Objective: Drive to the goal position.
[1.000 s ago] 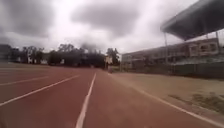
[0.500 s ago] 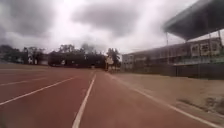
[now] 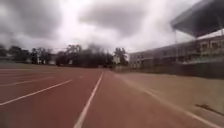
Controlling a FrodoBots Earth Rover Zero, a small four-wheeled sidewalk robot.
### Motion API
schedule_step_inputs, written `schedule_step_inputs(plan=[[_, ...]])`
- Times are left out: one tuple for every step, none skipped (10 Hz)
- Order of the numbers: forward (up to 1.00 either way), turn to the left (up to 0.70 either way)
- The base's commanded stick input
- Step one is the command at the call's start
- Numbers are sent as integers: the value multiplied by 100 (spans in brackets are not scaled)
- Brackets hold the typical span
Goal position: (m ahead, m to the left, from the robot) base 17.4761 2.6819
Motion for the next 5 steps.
schedule_step_inputs(plan=[[70, 0], [70, 0], [70, 0], [70, 0], [70, 0]])
